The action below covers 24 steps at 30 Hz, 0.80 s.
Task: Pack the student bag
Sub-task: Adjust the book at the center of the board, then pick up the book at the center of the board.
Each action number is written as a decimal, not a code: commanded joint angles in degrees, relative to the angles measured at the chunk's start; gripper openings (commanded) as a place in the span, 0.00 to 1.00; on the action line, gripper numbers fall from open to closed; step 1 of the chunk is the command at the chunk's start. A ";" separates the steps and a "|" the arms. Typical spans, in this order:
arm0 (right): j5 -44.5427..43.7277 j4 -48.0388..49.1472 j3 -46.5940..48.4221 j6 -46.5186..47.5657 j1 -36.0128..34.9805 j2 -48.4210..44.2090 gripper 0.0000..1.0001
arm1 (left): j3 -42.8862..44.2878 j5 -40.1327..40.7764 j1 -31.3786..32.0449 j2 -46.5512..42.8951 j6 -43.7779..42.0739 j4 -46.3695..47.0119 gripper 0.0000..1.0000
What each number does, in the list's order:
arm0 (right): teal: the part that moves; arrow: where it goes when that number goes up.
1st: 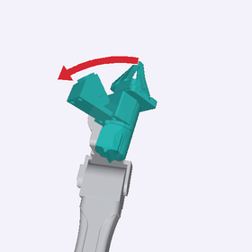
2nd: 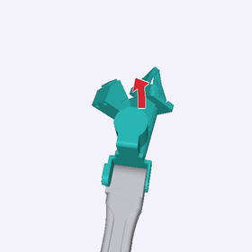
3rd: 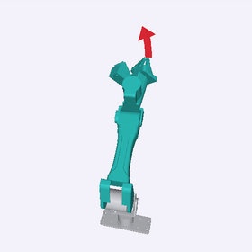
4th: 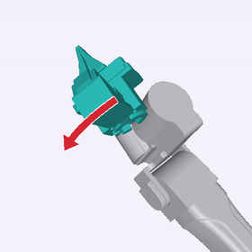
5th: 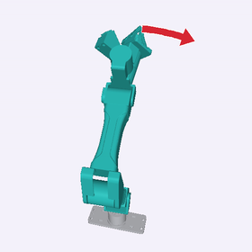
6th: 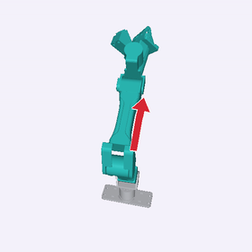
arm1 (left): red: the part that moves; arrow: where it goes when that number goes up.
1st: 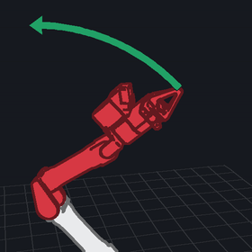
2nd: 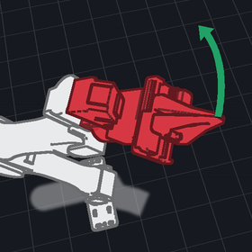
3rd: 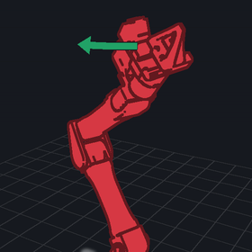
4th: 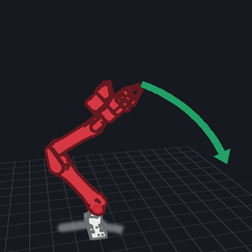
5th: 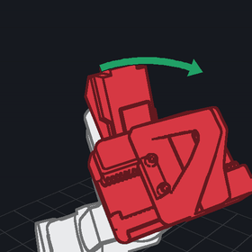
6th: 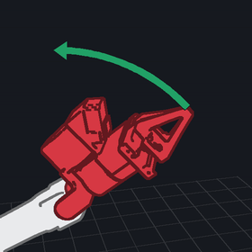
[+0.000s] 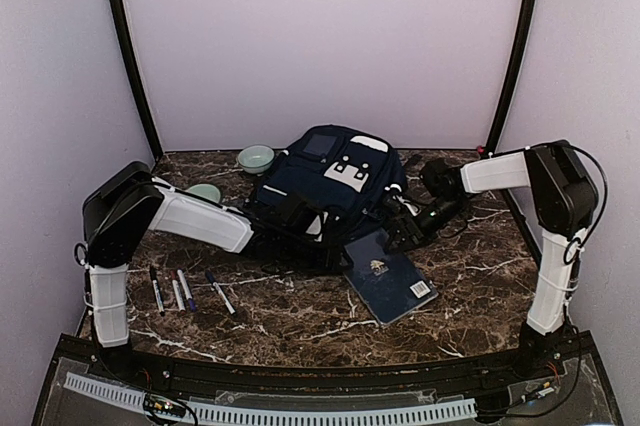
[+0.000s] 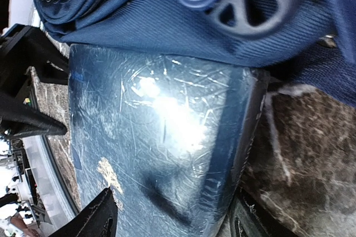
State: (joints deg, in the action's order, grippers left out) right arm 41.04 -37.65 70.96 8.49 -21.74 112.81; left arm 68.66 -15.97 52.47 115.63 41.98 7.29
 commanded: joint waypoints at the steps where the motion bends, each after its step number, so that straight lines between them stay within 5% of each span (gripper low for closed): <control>1: 1.16 -0.77 -1.22 -0.58 -1.72 3.03 0.69 | -3.90 -1.61 -0.59 -3.87 4.90 4.99 0.58; 11: 0.69 -0.26 -2.57 -0.58 -1.69 3.02 0.69 | -5.40 -8.41 -1.47 0.00 10.65 12.80 0.61; 24: 1.55 -0.45 -3.09 -0.32 -1.73 1.96 0.69 | -9.48 -9.27 -1.85 -3.62 11.80 43.29 0.57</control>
State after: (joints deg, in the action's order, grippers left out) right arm 43.29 -36.53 70.46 8.25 -22.06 113.25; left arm 59.48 -25.12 50.09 116.18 53.39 27.53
